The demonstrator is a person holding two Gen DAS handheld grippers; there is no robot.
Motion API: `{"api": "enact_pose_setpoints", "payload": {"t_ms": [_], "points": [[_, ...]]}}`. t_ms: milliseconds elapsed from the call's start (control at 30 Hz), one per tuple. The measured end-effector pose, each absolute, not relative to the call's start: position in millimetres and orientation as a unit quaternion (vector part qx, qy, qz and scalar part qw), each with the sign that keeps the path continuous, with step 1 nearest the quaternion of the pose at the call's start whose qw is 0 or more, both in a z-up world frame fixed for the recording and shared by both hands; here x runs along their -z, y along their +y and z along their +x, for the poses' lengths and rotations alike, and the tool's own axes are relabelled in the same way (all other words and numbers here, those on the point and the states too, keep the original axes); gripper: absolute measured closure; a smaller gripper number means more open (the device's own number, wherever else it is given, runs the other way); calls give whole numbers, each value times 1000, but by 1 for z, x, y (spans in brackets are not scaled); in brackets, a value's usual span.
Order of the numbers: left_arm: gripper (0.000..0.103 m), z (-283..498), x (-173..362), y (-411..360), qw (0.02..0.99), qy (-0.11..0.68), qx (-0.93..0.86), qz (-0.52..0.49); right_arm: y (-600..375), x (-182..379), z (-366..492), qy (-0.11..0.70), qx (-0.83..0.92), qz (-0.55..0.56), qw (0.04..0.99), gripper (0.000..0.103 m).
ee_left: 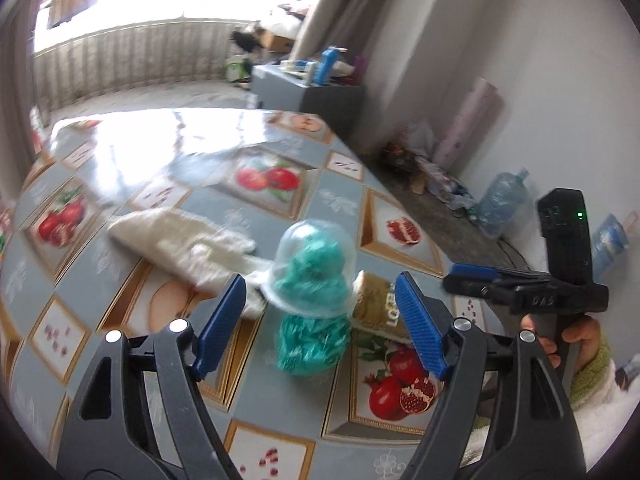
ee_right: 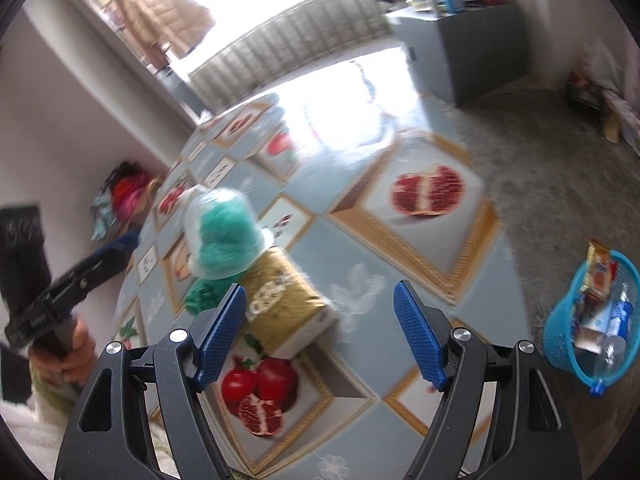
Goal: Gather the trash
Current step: 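Move both open tools back over the table toward the cup and gold box, then close the left tool on the green-lidded cup while the right tool grasps the gold box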
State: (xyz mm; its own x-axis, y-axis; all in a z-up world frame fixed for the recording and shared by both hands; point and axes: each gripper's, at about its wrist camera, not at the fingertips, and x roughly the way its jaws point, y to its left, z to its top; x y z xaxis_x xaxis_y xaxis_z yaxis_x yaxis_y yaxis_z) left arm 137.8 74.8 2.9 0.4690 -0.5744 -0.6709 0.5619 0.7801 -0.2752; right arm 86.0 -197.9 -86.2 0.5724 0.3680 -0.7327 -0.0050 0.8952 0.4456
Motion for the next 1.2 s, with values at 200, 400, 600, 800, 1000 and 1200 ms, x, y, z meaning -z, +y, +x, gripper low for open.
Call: {"api": "enact_pose_setpoints", "payload": {"t_ms": [200,400,600,800,1000,1200], "points": [[31,168,7,53,843,402,358,12,-177,93,97,463,-153,170,856,28],[31,187,21,36,825,421,377,26,-164,105,106,479,-177,133,850,28],[31,194,35,25,812,435,388,36,-153,113,114,483,-196,87,849,28],[31,196,41,20,810,438,389,41,-148,116,114,478,-203,54,853,28],[33,200,41,19,810,438,389,34,-144,116,111,473,-199,32,858,32],[43,206,41,27,811,443,382,8,-146,116,102,467,-191,35,862,42]]}}
